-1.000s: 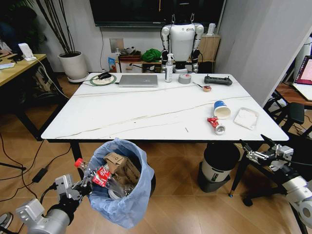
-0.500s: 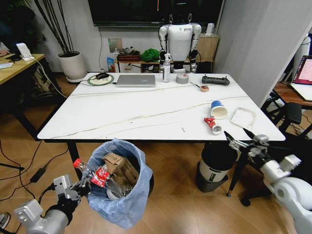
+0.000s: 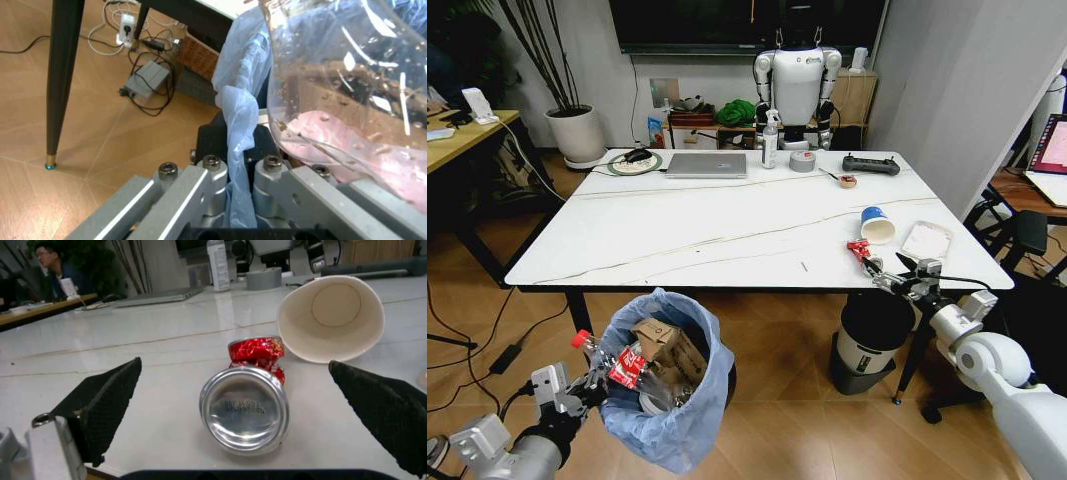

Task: Pick up the trash bin and place the trash from the table into it.

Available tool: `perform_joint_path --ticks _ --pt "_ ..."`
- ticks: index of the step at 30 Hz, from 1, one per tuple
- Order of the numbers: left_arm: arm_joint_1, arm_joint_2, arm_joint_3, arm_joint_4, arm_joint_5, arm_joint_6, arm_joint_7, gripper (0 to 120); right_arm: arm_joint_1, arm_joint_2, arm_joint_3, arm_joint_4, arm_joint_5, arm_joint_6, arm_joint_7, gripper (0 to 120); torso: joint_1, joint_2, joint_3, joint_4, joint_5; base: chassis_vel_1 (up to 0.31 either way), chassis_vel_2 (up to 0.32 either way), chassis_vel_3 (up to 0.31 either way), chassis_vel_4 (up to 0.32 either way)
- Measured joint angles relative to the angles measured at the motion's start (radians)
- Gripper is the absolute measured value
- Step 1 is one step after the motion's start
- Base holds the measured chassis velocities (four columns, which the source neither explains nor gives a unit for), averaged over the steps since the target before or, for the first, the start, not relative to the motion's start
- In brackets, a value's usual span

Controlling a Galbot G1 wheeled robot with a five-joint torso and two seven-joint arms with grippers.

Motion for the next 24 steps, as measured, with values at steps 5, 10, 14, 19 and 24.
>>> perform_joint_path --ticks 5,10,14,19,24 --pt "-0.001 -0.007 0.001 0.001 0.003 0.000 0.000 0 0.023 0.002 -0.020 -0.036 -0.013 0.000 -0.005 100 0.000 0.000 0.000 0.0001 0.0000 0.000 0.000 0.000 0.000" --pt "-0.004 -0.014 0.004 0.002 0.005 0.000 -0.001 0 0.043 0.000 -0.038 -0.062 -0.018 0.001 -0.010 100 0.000 0.000 0.000 0.0001 0.0000 0.000 0.000 0.000 0.000" --pt "-0.008 -0.019 0.005 0.005 0.006 0.001 -0.001 0 0.053 0.000 -0.050 -0.077 -0.021 0.002 -0.012 100 0.000 0.000 0.000 0.0000 0.0000 0.000 0.000 0.000 0.000" --pt "-0.009 -0.023 0.007 0.006 0.007 0.001 -0.001 0 0.064 0.000 -0.065 -0.087 -0.027 0.005 -0.014 100 0.000 0.000 0.000 0.0000 0.0001 0.000 0.000 0.000 0.000" --pt "-0.008 -0.024 0.006 0.006 0.008 0.001 -0.001 0 0.088 0.003 -0.093 -0.098 -0.029 0.006 -0.015 100 0.000 0.000 0.000 0.0000 0.0000 0.000 0.000 0.000 0.000"
